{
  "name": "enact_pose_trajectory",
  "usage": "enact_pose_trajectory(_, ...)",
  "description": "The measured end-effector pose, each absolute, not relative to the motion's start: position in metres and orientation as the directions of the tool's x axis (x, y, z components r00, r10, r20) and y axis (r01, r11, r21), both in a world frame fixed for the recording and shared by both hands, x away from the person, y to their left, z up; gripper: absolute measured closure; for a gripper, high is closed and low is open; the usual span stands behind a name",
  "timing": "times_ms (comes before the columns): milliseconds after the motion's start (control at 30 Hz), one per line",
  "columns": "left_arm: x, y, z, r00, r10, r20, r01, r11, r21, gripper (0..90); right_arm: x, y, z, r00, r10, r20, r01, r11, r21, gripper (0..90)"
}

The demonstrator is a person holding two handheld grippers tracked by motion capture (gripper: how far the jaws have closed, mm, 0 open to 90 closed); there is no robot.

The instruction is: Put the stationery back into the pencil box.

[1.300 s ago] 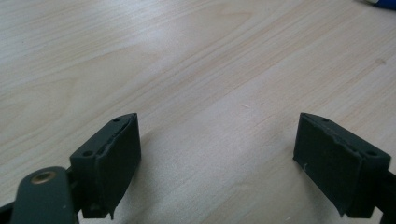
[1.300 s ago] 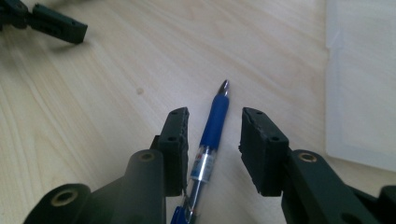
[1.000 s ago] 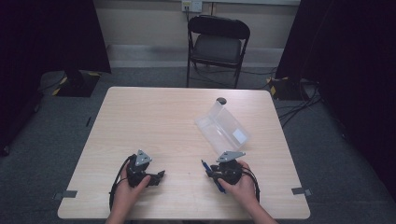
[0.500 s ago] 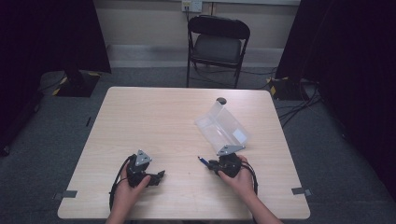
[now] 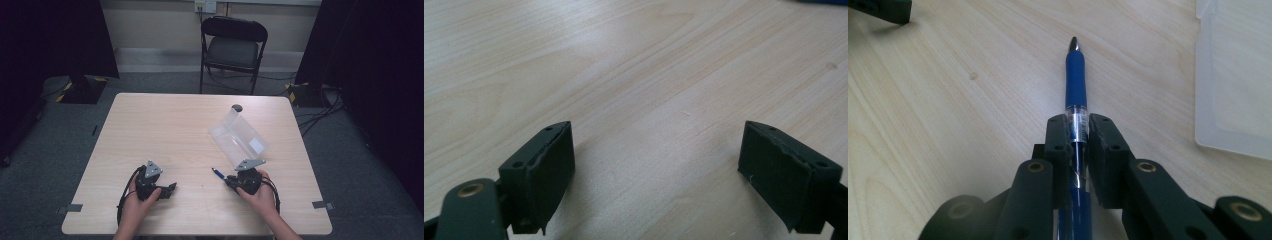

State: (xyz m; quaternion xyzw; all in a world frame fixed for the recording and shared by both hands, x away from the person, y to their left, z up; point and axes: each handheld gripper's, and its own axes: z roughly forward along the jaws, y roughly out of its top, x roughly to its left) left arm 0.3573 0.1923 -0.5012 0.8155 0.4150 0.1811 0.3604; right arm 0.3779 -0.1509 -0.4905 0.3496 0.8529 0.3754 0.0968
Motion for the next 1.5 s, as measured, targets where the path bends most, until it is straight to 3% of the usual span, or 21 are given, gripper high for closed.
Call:
enact_pose_trajectory(767, 0.357, 0.192, -0.501, 0.59, 0.807, -0.004, 0.547, -0.396, 0.738, 14.5, 0.392, -0.15, -0.462, -0.734, 0.665, 0.138, 0.538, 0.445, 0.716, 79.9)
enact_pose_trajectory(1500, 0.357, 0.192, -0.501, 0.59, 0.807, -0.004, 0.547, -0.396, 0.738, 14.5, 0.445, -0.16, -0.438, -0.655, 0.751, 0.085, 0.542, 0.388, 0.745, 79.8)
